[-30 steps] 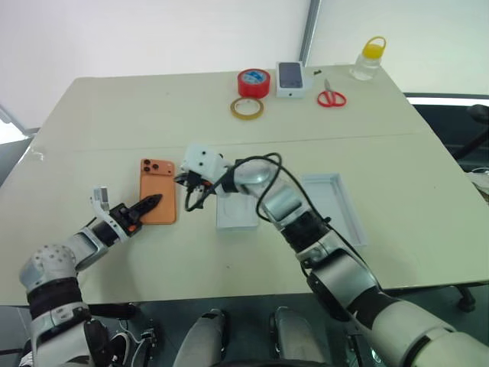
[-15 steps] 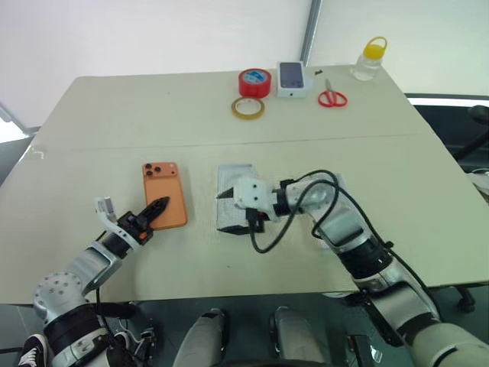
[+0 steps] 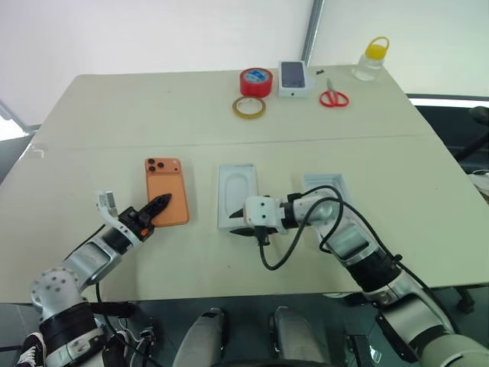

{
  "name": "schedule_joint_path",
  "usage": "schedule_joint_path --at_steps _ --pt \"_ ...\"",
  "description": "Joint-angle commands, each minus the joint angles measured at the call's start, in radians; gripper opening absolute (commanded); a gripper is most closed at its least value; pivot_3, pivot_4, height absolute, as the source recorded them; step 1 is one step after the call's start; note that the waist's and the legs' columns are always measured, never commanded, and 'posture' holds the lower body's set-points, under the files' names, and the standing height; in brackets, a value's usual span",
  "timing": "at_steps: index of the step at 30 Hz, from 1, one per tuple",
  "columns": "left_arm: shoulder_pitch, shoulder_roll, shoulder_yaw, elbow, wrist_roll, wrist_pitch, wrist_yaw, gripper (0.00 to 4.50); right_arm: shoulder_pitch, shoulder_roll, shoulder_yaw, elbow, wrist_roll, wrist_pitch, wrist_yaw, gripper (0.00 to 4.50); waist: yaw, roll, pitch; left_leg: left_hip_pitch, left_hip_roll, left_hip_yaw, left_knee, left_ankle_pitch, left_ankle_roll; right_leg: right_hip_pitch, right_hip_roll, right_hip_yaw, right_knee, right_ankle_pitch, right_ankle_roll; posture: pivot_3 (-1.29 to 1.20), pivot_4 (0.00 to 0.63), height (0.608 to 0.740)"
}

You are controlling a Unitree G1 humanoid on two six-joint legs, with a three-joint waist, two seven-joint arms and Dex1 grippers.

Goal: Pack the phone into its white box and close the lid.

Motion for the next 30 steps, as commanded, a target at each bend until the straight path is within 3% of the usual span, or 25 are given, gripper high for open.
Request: schedule_joint_path --at_steps 1,2,7,13,22,28,29,30 --pt "-0.004 0.019 -0.012 -0.034 -0.050 -0.017 -0.008 0.00 0.003 0.001 0.000 0.000 -0.006 -0.024 -0.011 1.51 0.002 0.000 0.000 0.000 0.000 0.000 0.000 0.000 0.000 0.000 0.000 0.000 0.000 0.000 0.000 0.00 0.150 0.740" --pt "-0.004 0.020 -0.016 -0.032 -0.050 -0.019 -0.008 0.00 0.003 0.002 -0.002 0.003 -0.006 -0.024 -0.014 1.51 0.002 0.000 0.000 0.000 0.000 0.000 0.000 0.000 0.000 0.000 0.000 0.000 0.000 0.000 0.000 0.00 0.150 0.740" --pt "0.000 0.031 -0.033 -0.029 -0.050 -0.024 -0.016 0.00 -0.001 0.001 -0.001 0.024 -0.013 -0.014 -0.009 0.08 0.000 0.000 0.000 0.000 0.000 0.000 0.000 0.000 0.000 0.000 0.000 0.000 0.000 0.000 0.000 0.00 0.150 0.740" --pt "-0.001 0.030 -0.041 -0.041 -0.054 -0.036 -0.008 0.00 -0.019 0.026 -0.001 0.027 -0.008 0.012 -0.012 0.08 -0.001 0.000 0.000 0.000 0.000 0.000 0.000 0.000 0.000 0.000 0.000 0.000 0.000 0.000 0.000 0.00 0.150 0.740" --pt "-0.121 -0.008 -0.091 -0.049 -0.084 -0.114 0.098 0.00 -0.114 0.158 0.041 0.129 -0.095 0.058 -0.134 0.08 0.001 -0.001 0.000 0.000 0.000 0.000 0.000 0.002 -0.003 0.000 0.000 0.000 0.000 0.000 0.000 0.00 0.150 0.740" --pt "-0.170 -0.053 -0.152 -0.038 -0.068 -0.151 0.117 0.00 -0.083 0.179 0.051 0.095 -0.103 0.097 -0.151 0.08 0.004 -0.002 0.001 0.000 0.000 0.000 0.001 0.002 -0.003 0.001 0.000 0.000 -0.001 0.000 0.000 0.00 0.150 0.740" --pt "-0.169 -0.060 -0.173 -0.032 -0.050 -0.155 0.108 0.00 -0.081 0.171 0.043 0.083 -0.094 0.102 -0.142 0.67 0.004 -0.002 0.001 0.000 0.000 0.000 0.001 0.002 -0.003 0.001 0.000 0.000 -0.001 0.000 0.000 0.00 0.150 0.740" --pt "-0.167 -0.062 -0.192 -0.028 -0.036 -0.158 0.098 0.00 -0.080 0.164 0.036 0.070 -0.086 0.108 -0.134 0.92 0.004 -0.002 0.001 0.000 0.000 0.000 0.001 0.002 -0.003 0.001 0.000 0.000 -0.001 0.000 0.000 0.00 0.150 0.740"
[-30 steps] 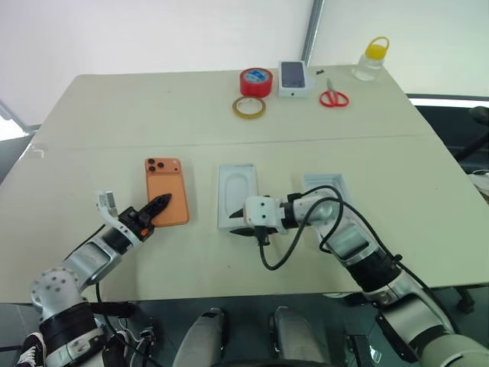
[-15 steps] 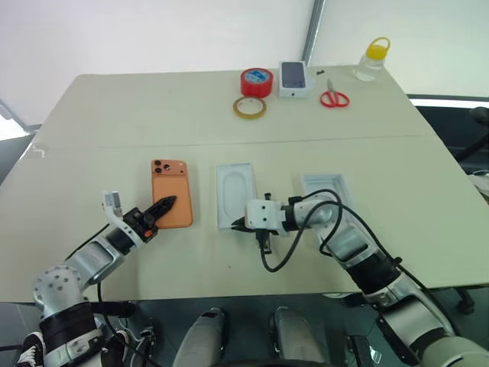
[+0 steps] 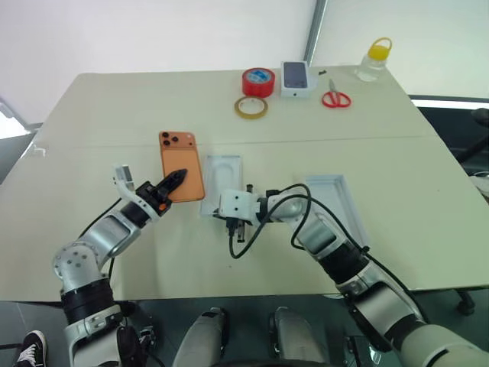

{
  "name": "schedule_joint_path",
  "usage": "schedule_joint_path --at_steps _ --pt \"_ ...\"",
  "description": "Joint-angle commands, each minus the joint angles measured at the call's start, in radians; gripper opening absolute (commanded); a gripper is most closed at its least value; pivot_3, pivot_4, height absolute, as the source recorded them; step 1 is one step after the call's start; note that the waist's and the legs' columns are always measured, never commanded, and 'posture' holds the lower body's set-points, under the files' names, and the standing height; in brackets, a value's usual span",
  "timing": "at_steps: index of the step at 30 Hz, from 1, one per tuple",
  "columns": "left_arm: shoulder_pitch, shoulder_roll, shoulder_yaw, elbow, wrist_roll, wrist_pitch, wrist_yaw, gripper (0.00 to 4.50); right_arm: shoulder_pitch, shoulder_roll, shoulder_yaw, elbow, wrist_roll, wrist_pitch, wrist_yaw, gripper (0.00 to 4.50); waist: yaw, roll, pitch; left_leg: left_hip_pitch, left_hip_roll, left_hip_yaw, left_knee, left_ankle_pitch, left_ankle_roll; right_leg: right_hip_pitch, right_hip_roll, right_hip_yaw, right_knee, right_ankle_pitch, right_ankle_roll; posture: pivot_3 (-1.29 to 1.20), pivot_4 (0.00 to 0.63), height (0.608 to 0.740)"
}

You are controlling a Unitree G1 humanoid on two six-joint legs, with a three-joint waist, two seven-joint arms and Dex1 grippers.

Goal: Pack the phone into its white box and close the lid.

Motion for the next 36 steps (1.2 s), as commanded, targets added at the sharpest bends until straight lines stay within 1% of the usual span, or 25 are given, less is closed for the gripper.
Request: schedule_joint_path --at_steps 1,3,5,7,9,12,14,15,16,17,21,22,26,34,36 --pt "-0.015 -0.009 -0.056 -0.014 0.023 -0.023 -0.038 0.00 0.003 -0.014 -0.019 -0.066 0.028 0.017 0.024 1.40 0.000 0.000 0.000 0.000 0.000 0.000 0.000 0.000 0.000 0.000 0.000 0.000 0.000 0.000 0.000 0.00 0.150 0.740" --pt "-0.026 -0.006 -0.104 0.002 0.058 -0.023 -0.067 0.00 0.003 -0.047 -0.052 -0.105 0.062 0.033 0.059 2.34 -0.001 0.000 0.000 0.000 0.000 0.000 0.000 0.000 0.000 0.000 0.000 0.000 0.000 0.000 0.000 0.00 0.150 0.740" --pt "-0.052 0.004 -0.146 0.035 0.098 -0.027 -0.099 0.00 0.015 -0.097 -0.087 -0.150 0.103 0.043 0.104 2.34 0.001 0.000 0.000 0.000 0.000 0.000 0.000 0.000 0.000 0.000 0.000 0.000 0.000 0.000 0.000 0.00 0.150 0.740" --pt "-0.081 0.012 -0.161 0.075 0.121 -0.033 -0.128 0.00 0.024 -0.130 -0.118 -0.154 0.128 0.042 0.111 2.34 0.008 -0.001 0.000 0.000 0.000 0.000 0.000 -0.001 0.002 0.001 0.000 0.000 0.000 0.000 0.000 0.00 0.150 0.740" --pt "-0.112 0.017 -0.176 0.119 0.151 -0.041 -0.157 0.00 0.029 -0.159 -0.153 -0.122 0.147 0.041 0.107 2.34 0.010 -0.001 0.001 0.000 0.000 0.000 0.000 -0.001 0.002 0.000 0.000 0.000 0.000 0.000 0.000 0.00 0.150 0.740" --pt "-0.144 0.025 -0.204 0.173 0.205 -0.048 -0.203 0.00 0.031 -0.213 -0.180 -0.056 0.114 0.004 0.071 2.34 0.016 -0.001 0.001 0.000 0.000 0.000 0.000 -0.001 0.002 0.000 0.000 0.000 0.000 0.000 0.000 0.00 0.150 0.740" --pt "-0.152 0.026 -0.208 0.193 0.220 -0.045 -0.226 0.00 0.032 -0.223 -0.197 -0.041 0.115 0.007 0.046 2.34 0.017 -0.001 0.001 0.000 0.000 0.000 0.000 0.000 0.001 0.000 0.000 0.000 -0.001 0.000 0.000 0.00 0.150 0.740" --pt "-0.152 0.025 -0.210 0.197 0.227 -0.041 -0.233 0.99 0.035 -0.225 -0.199 -0.044 0.118 0.007 0.040 2.40 0.016 -0.001 0.001 0.000 0.000 0.000 0.000 0.000 0.001 0.000 0.000 0.000 -0.001 0.000 0.000 0.00 0.150 0.740" --pt "-0.152 0.023 -0.209 0.198 0.227 -0.033 -0.241 1.27 0.038 -0.224 -0.200 -0.047 0.119 0.008 0.034 2.40 0.016 -0.001 0.001 0.000 0.000 0.000 0.000 0.000 0.001 0.000 0.000 0.000 -0.001 0.000 0.000 0.00 0.150 0.740" --pt "-0.152 0.023 -0.208 0.196 0.229 -0.028 -0.248 1.71 0.040 -0.223 -0.200 -0.050 0.118 0.010 0.025 2.40 0.015 -0.002 0.001 0.000 0.000 0.001 -0.001 0.000 0.001 0.000 0.000 0.000 -0.001 0.000 0.000 0.00 0.150 0.740" --pt "-0.156 0.040 -0.209 0.188 0.249 -0.012 -0.254 3.78 0.046 -0.223 -0.198 -0.041 0.112 0.007 0.003 2.40 0.017 -0.002 0.001 0.000 0.000 0.000 0.000 0.000 0.001 0.000 0.000 0.000 0.000 0.000 0.000 0.00 0.150 0.740" --pt "-0.160 0.046 -0.208 0.186 0.249 -0.004 -0.257 4.14 0.045 -0.222 -0.197 -0.037 0.112 0.005 -0.001 2.40 0.017 -0.002 0.001 0.000 0.000 0.000 0.000 0.000 0.001 0.000 0.000 0.000 -0.001 0.000 0.000 0.00 0.150 0.740" --pt "-0.166 0.083 -0.217 0.159 0.272 0.011 -0.263 4.14 0.029 -0.211 -0.193 -0.013 0.111 -0.006 -0.017 2.40 0.015 -0.002 0.001 0.000 0.000 0.000 0.000 0.000 0.001 0.000 0.000 0.000 0.000 0.000 0.000 0.00 0.150 0.740" --pt "-0.115 0.171 -0.211 0.023 0.291 0.036 -0.265 4.14 0.002 -0.190 -0.191 0.028 0.113 -0.023 -0.026 2.40 0.016 -0.002 0.001 0.000 0.000 0.000 0.000 0.000 0.001 0.000 0.000 0.000 -0.001 0.000 0.000 0.00 0.150 0.740" --pt "-0.110 0.206 -0.207 0.014 0.325 0.017 -0.257 4.14 -0.008 -0.178 -0.193 0.042 0.116 -0.034 -0.034 2.40 0.016 -0.002 0.001 0.000 0.000 0.000 0.000 0.000 0.001 0.000 0.000 0.000 0.000 0.000 0.000 0.00 0.150 0.740"
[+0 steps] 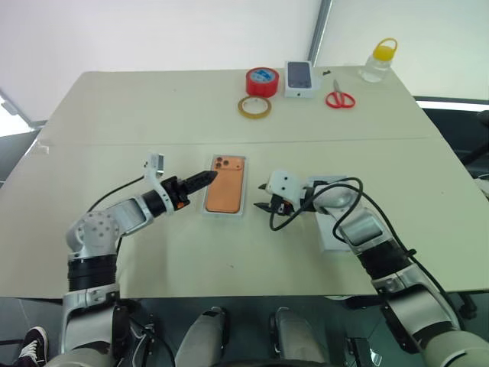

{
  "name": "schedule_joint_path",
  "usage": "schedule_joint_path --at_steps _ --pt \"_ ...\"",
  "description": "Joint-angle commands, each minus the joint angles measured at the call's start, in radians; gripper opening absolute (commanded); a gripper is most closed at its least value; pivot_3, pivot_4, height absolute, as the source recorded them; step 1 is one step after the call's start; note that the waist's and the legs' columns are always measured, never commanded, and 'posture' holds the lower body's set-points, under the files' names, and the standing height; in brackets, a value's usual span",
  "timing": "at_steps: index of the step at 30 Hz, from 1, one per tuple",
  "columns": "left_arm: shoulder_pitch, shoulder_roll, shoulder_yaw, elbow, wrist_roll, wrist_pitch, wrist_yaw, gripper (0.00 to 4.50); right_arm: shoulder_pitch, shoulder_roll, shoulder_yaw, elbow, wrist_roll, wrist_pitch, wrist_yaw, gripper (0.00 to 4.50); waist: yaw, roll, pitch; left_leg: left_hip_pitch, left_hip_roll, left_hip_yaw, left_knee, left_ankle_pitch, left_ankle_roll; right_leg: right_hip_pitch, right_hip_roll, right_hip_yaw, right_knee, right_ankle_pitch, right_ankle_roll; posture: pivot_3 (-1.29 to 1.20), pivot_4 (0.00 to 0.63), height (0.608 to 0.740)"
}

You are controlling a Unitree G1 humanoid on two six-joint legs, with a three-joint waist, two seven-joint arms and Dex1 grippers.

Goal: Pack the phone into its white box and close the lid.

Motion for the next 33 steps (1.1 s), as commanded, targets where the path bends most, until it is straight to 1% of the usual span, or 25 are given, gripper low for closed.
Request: schedule_joint_path --at_steps 1,2,3,5,7,9,12,13,15,18,19,21,24,27,30,33 --pt "0.008 0.054 0.008 -0.055 0.062 -0.045 -0.007 4.14 -0.038 0.024 -0.016 0.002 0.005 -0.031 -0.015 2.40 -0.002 0.000 0.000 0.000 0.000 0.000 0.000 0.000 0.000 0.000 0.000 0.000 0.000 0.000 0.000 0.00 0.150 0.740" --pt "0.007 0.057 0.013 -0.060 0.078 -0.072 -0.006 4.14 -0.043 0.028 -0.020 0.007 0.009 -0.032 -0.017 2.40 -0.002 0.000 0.000 0.000 0.000 0.000 0.000 0.000 0.000 0.000 0.000 0.000 0.000 0.000 0.000 0.00 0.150 0.740" --pt "-0.001 0.051 0.024 -0.050 0.090 -0.095 0.006 3.91 -0.048 0.032 -0.024 0.014 0.011 -0.034 -0.022 2.40 0.000 0.000 0.000 0.000 0.000 0.000 0.000 0.000 0.000 0.000 0.000 0.000 0.000 0.000 0.000 0.00 0.150 0.740" --pt "-0.019 0.060 -0.010 -0.010 0.202 -0.185 0.040 3.42 -0.065 0.037 -0.029 0.046 -0.007 -0.042 -0.052 1.86 0.003 0.000 0.000 0.000 0.000 0.000 0.000 0.000 0.000 0.000 0.000 0.000 0.000 0.000 0.000 0.00 0.150 0.740" --pt "-0.023 0.075 -0.082 0.022 0.347 -0.291 0.057 2.55 -0.080 0.038 -0.023 0.074 -0.028 -0.064 -0.077 1.16 0.005 0.000 0.000 0.000 0.000 0.000 0.000 0.000 0.000 0.000 0.000 0.000 0.000 0.000 0.000 0.00 0.150 0.740" --pt "-0.024 0.074 -0.145 0.043 0.447 -0.365 0.061 1.42 -0.101 0.035 -0.005 0.118 -0.070 -0.104 -0.115 0.05 0.005 0.000 0.000 0.000 -0.001 0.000 0.000 0.000 0.000 0.000 0.000 0.000 -0.001 0.000 0.000 0.00 0.150 0.740" --pt "-0.029 0.082 -0.293 0.105 0.613 -0.470 0.019 0.03 -0.123 0.054 0.000 0.174 -0.086 -0.137 -0.137 0.00 0.006 0.000 0.000 0.000 -0.001 0.000 -0.001 0.000 0.000 0.000 -0.001 0.000 -0.001 0.000 0.000 0.00 0.150 0.740" --pt "-0.039 0.073 -0.321 0.139 0.650 -0.503 0.012 0.03 -0.127 0.062 0.003 0.188 -0.090 -0.145 -0.140 0.00 0.005 0.000 0.000 0.000 -0.001 0.000 -0.001 0.000 0.000 0.000 -0.001 0.000 -0.001 0.000 0.000 0.00 0.150 0.740" --pt "-0.078 0.024 -0.309 0.199 0.644 -0.510 0.004 0.03 -0.132 0.075 0.012 0.211 -0.102 -0.158 -0.144 0.00 0.005 0.000 0.000 0.000 -0.001 0.000 -0.001 0.000 0.000 0.000 0.000 0.000 0.000 0.000 0.000 0.00 0.150 0.740" --pt "-0.122 -0.008 -0.372 0.250 0.707 -0.517 -0.032 0.03 -0.137 0.086 0.029 0.236 -0.135 -0.175 -0.157 0.00 0.005 0.000 0.000 0.000 -0.001 0.000 0.000 0.000 0.000 0.000 0.000 0.000 0.000 0.000 0.000 0.00 0.150 0.740" --pt "-0.125 -0.010 -0.415 0.259 0.743 -0.525 -0.056 0.03 -0.134 0.092 0.027 0.233 -0.133 -0.176 -0.157 0.00 0.005 0.000 0.000 0.000 -0.001 0.000 0.000 0.000 0.000 0.000 -0.001 0.000 0.000 0.000 0.000 0.00 0.150 0.740" --pt "-0.124 -0.013 -0.462 0.267 0.787 -0.532 -0.089 0.03 -0.129 0.098 0.021 0.226 -0.125 -0.173 -0.154 0.00 0.004 0.000 0.000 0.000 -0.001 0.000 0.000 0.000 0.000 0.000 -0.001 0.000 0.000 0.000 0.000 0.00 0.150 0.740" --pt "-0.084 -0.048 -0.469 0.145 0.714 -0.446 -0.167 0.03 -0.107 0.080 0.008 0.175 -0.110 -0.155 -0.127 0.00 0.004 0.001 0.000 0.000 -0.001 0.000 0.000 0.000 0.000 0.000 -0.001 0.000 0.000 0.000 0.000 0.00 0.150 0.740" --pt "-0.054 -0.070 -0.488 0.043 0.693 -0.401 -0.217 0.03 -0.077 0.041 -0.006 0.115 -0.095 -0.136 -0.089 0.00 0.008 0.000 0.000 0.000 -0.001 0.000 0.000 0.000 0.000 0.001 -0.001 -0.001 0.000 0.000 0.000 0.00 0.150 0.740" --pt "-0.055 -0.117 -0.476 0.009 0.689 -0.368 -0.205 0.03 -0.036 -0.006 -0.026 0.040 -0.086 -0.120 -0.063 0.00 0.012 0.000 0.000 0.000 -0.002 -0.001 0.001 -0.001 0.001 0.002 -0.001 -0.001 -0.001 0.000 0.001 0.00 0.150 0.740" --pt "-0.062 -0.171 -0.516 -0.016 0.701 -0.345 -0.219 0.03 0.034 -0.067 -0.061 -0.078 -0.066 -0.065 -0.026 0.00 0.015 0.000 0.000 0.000 -0.002 -0.001 0.002 -0.001 0.002 0.003 -0.001 -0.001 -0.001 0.000 0.001 0.00 0.150 0.740"
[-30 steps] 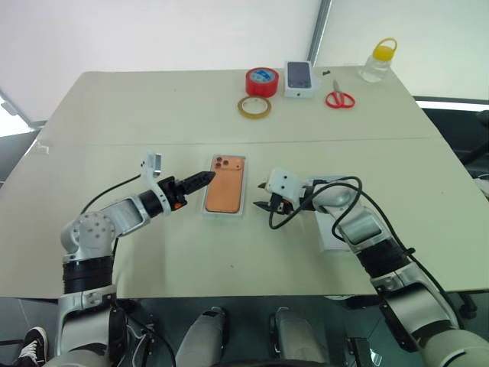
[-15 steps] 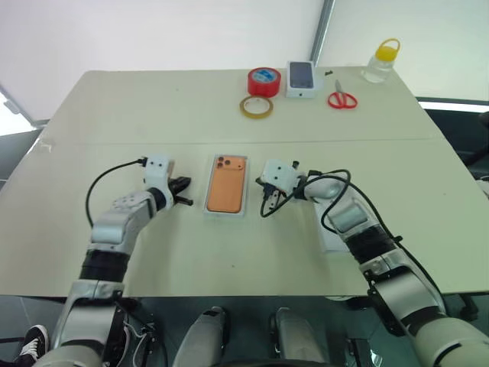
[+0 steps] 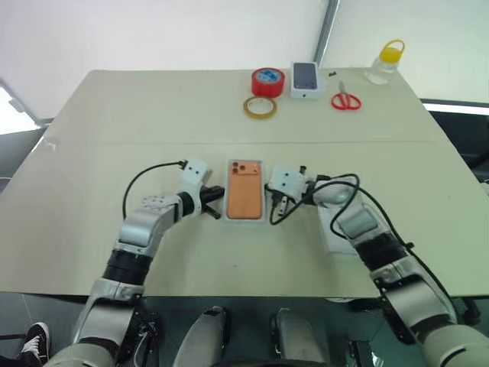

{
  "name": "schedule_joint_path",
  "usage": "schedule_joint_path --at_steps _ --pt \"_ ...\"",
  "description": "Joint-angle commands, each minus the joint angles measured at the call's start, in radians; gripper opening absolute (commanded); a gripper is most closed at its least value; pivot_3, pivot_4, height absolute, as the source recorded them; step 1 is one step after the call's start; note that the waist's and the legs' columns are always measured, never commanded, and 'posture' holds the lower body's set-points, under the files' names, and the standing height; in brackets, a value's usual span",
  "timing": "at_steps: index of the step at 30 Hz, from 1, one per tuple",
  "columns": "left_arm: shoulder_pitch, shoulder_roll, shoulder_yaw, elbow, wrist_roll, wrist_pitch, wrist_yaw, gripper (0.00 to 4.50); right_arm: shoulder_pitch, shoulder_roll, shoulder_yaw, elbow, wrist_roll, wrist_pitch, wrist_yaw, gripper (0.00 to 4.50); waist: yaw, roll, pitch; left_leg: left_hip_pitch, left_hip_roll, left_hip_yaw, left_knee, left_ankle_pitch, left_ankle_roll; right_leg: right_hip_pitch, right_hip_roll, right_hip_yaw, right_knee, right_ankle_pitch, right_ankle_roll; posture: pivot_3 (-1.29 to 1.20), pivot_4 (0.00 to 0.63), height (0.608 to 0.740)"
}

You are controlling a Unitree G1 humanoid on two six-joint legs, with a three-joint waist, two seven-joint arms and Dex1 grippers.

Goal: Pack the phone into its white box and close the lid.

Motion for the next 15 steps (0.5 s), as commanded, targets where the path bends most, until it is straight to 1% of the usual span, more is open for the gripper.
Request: schedule_joint_path --at_steps 1,4,7,12,15 --pt "-0.011 -0.081 -0.113 -0.053 -0.018 0.018 -0.052 0.03 0.061 -0.048 -0.043 -0.190 0.054 0.050 0.053 0.00 0.004 0.000 0.000 0.000 0.000 0.000 0.000 0.000 0.000 0.000 0.000 0.000 0.000 0.000 0.001 0.00 0.150 0.740" --pt "-0.024 -0.136 -0.145 -0.048 -0.008 0.022 -0.054 0.03 0.131 -0.100 -0.063 -0.291 0.066 0.099 0.086 0.00 0.009 0.000 0.000 0.000 0.000 0.000 0.001 0.000 0.001 0.001 0.000 0.000 -0.001 -0.001 0.001 0.00 0.150 0.740" --pt "-0.027 -0.177 -0.172 -0.049 -0.002 0.023 -0.062 0.03 0.176 -0.131 -0.083 -0.337 0.065 0.128 0.094 0.00 0.014 0.000 0.000 0.000 0.000 0.000 0.001 -0.001 0.001 0.001 0.000 0.000 0.000 -0.001 0.001 0.00 0.150 0.740" --pt "-0.012 -0.190 -0.208 -0.085 -0.001 0.025 -0.104 0.03 0.207 -0.164 -0.110 -0.350 0.056 0.128 0.094 0.00 0.019 0.000 0.000 0.000 0.000 0.000 0.003 -0.001 0.001 0.002 0.000 0.000 -0.001 -0.001 0.001 0.00 0.150 0.740" --pt "-0.009 -0.185 -0.196 -0.084 -0.002 0.034 -0.112 0.03 0.242 -0.196 -0.119 -0.366 0.063 0.112 0.119 0.00 0.021 -0.001 0.000 0.000 0.000 0.000 0.003 -0.001 0.002 0.003 -0.001 0.000 -0.001 -0.001 0.002 0.00 0.150 0.740"
